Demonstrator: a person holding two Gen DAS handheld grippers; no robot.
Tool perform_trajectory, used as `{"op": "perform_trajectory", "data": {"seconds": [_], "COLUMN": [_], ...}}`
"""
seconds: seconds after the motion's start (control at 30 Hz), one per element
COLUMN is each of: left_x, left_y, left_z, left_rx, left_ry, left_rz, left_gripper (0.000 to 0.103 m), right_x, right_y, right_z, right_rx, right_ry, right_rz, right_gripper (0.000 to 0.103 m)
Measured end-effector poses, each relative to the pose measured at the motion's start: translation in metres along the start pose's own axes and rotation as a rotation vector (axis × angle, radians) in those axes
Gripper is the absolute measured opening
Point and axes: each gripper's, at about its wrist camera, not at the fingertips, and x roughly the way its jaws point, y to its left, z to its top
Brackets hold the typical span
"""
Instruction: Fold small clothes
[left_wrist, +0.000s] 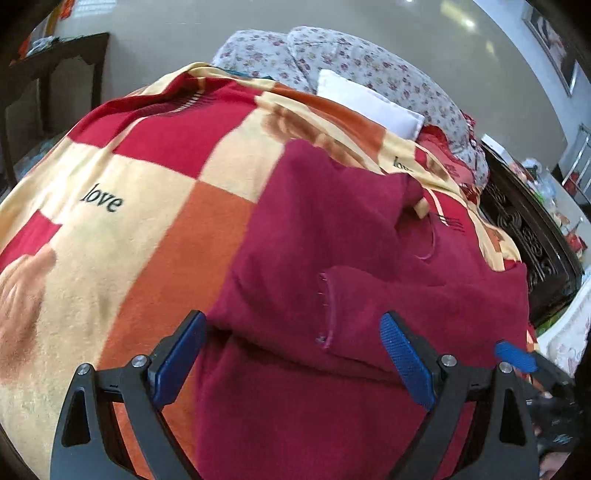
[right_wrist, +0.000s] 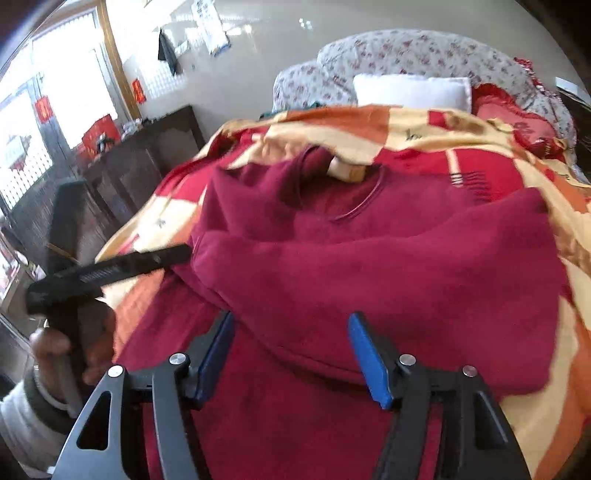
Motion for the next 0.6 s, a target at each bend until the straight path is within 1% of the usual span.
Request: {"op": "perform_trajectory", "data": {"seconds": [0.07, 0.17, 0.2, 0.23, 0.27, 0.3, 0.33, 0.43, 0.53, 0.6], "left_x": [0.002, 0.013, 0.016, 0.020, 0.022, 0.025, 0.023, -0.001, -0.031, -0.036], "left_y": [-0.010, -0.028, -0.033, -0.039, -0.043, -0.048, -0.051, -0.061, -0.061, -0.054], "left_z": [0.000, 0.002, 0.001, 0.000, 0.000, -0.001, -0.001, 0.005, 0.028, 0.042], "left_rx": [0.044, 0.132, 0.149, 0.178, 0.197, 0.215, 0.215, 0.257, 0.269, 0.259], "left_ry": [-0.014, -0.023, -0.021, -0.017, -0.008, 0.014, 0.005, -0.082, -0.155, -0.154], "left_rz": [0.023, 0.066, 0.074, 0.080, 0.086, 0.106, 0.111, 0.102, 0.129, 0.148], "left_gripper": [0.094, 0.094, 0.086, 0.047, 0.018, 0.012, 0.012, 0.012, 0.012, 0.012], "right_x": [-0.016, -0.032, -0.034, -0.035, -0.036, -0.039, -0.041, -0.054, -0.068, -0.072], "right_y": [-0.008, -0.024, -0.030, -0.033, -0.038, -0.041, -0.046, -0.056, -0.061, -0.061], "right_z": [-0.006, -0.016, -0.020, -0.022, -0.025, -0.028, -0.029, -0.030, -0.023, -0.014], "right_rx": [0.024, 0.097, 0.124, 0.141, 0.166, 0.178, 0.194, 0.220, 0.220, 0.203], "right_ry": [-0.029, -0.039, -0.040, -0.040, -0.040, -0.041, -0.045, -0.079, -0.127, -0.148], "right_rz": [0.006, 0.028, 0.044, 0.052, 0.056, 0.054, 0.050, 0.039, 0.017, -0.008], "right_gripper": [0.079, 0.080, 0.080, 0.080, 0.080, 0.080, 0.080, 0.080, 0.080, 0.080]}}
